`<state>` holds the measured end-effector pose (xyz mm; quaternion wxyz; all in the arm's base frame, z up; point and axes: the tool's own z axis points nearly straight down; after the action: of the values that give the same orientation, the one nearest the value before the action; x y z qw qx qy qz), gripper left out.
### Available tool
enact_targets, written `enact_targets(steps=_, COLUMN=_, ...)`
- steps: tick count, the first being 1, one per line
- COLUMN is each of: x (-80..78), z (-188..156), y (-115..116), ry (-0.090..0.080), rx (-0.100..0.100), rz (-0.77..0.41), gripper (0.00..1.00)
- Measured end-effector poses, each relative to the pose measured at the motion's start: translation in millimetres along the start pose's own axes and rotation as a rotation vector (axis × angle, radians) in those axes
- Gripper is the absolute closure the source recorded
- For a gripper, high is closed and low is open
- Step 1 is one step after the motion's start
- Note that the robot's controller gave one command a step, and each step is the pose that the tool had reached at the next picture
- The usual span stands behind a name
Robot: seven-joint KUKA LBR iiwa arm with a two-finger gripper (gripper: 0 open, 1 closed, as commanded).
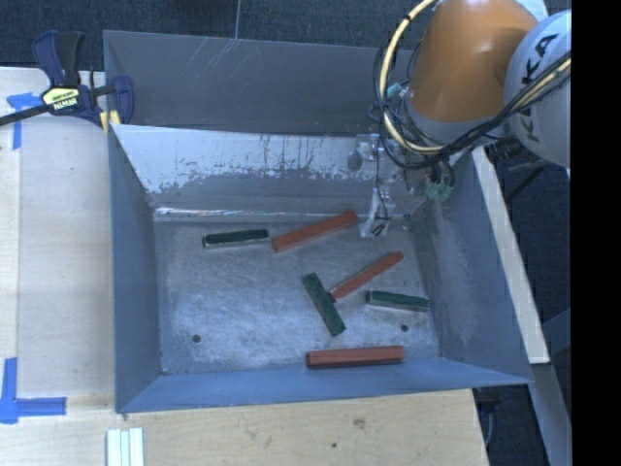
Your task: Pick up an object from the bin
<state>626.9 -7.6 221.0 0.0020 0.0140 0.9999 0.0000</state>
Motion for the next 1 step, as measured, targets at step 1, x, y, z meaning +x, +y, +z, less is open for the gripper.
enact_targets(steps=1, x=21.5, z=152.4, y=-24.8, ry=0.006, rx=-0.001, rz=0.153, gripper=0.00)
